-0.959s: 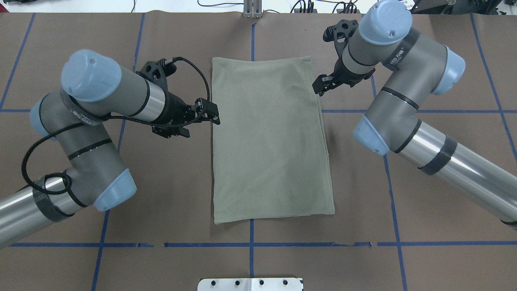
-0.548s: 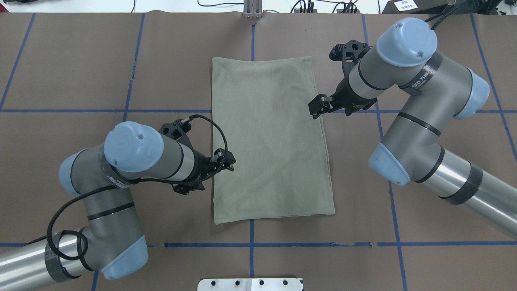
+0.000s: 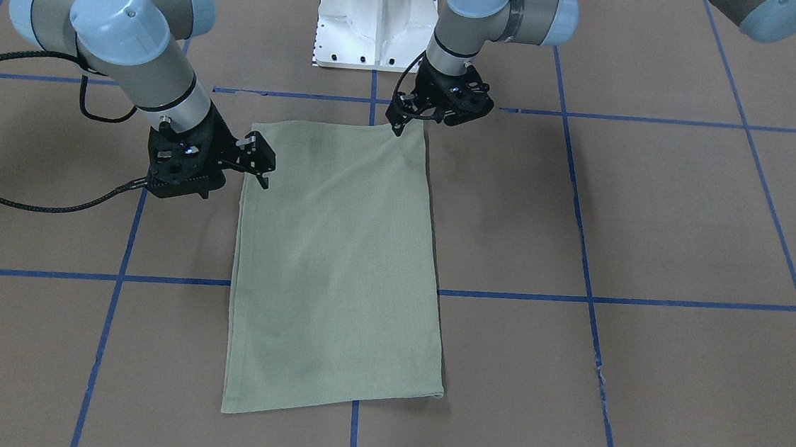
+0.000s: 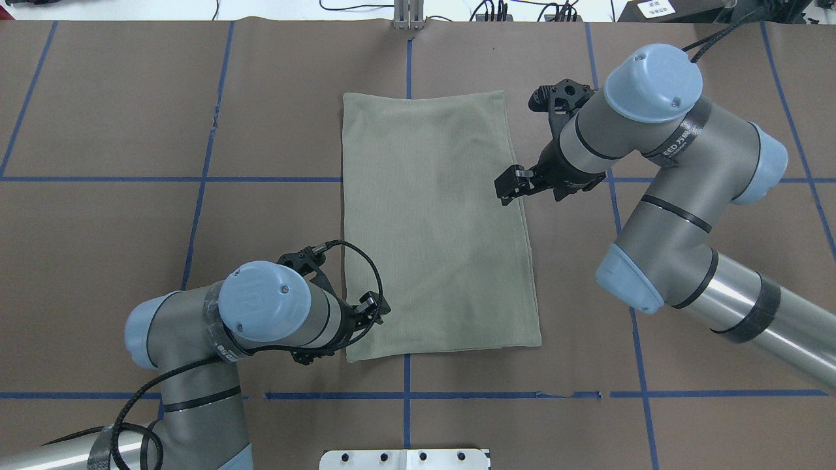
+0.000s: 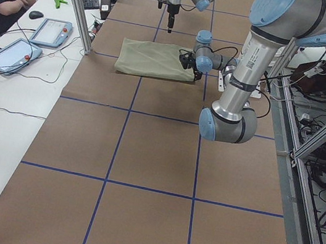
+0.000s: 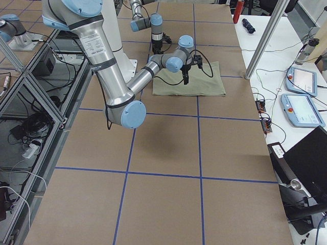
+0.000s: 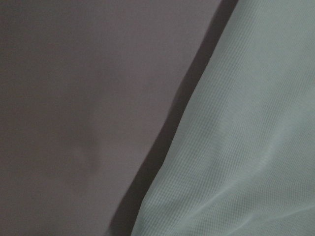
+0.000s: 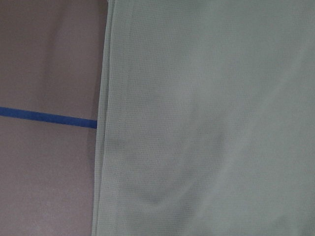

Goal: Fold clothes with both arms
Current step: 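Move both grippers to the shirt's near edge, nearest the robot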

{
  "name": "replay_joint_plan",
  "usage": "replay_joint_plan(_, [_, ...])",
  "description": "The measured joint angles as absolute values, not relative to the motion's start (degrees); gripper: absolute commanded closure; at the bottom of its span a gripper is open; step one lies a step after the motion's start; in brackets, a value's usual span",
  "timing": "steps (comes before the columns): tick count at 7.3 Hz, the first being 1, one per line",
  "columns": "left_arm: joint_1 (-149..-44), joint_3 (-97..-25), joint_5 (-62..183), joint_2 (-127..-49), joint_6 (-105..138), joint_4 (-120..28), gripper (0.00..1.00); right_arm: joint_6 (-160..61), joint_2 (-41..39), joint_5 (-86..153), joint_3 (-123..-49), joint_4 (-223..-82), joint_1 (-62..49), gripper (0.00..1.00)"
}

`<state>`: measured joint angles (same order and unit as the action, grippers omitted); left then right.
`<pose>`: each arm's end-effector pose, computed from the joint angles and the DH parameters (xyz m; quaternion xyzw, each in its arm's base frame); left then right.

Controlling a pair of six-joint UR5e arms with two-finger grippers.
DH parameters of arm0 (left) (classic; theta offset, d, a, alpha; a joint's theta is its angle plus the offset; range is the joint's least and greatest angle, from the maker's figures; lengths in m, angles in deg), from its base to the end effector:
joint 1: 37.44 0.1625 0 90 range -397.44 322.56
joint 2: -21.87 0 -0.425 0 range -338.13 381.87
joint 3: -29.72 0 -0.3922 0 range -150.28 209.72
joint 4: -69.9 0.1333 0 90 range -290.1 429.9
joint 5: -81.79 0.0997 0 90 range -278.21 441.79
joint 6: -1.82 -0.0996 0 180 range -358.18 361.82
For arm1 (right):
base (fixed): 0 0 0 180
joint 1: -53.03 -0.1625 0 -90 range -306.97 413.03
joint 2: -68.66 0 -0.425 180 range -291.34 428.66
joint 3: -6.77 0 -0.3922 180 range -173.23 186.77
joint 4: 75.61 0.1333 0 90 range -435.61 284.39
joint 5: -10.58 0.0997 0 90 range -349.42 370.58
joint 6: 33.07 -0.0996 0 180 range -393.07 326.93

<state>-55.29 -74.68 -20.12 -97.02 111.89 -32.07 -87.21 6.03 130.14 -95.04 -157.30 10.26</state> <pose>0.5629 -0.2997 0.2393 -0.1008 0.4594 -0.2408 0.8490 -0.4058 -0.4900 0.2772 0.0660 -0.4492 -0.0492 0.8896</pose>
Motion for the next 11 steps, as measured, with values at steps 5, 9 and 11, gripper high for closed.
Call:
replay_joint_plan(5, [-54.2, -71.0, -18.6, -99.1, 112.2, -32.1, 0.41, -87.2, 6.0, 129.9, -95.0, -157.3, 10.3, 0.0])
replay_joint_plan(9, [-54.4, -71.4, -18.6, -99.2, 111.9, -32.0, 0.97, -87.2, 5.6, 129.8, -94.9, -157.3, 10.3, 0.0])
replay_joint_plan(11, [-54.4, -72.0, -18.5, -98.8, 111.6, -32.0, 1.0, -87.3, 5.4, 129.9, -94.9, -157.3, 10.3, 0.0])
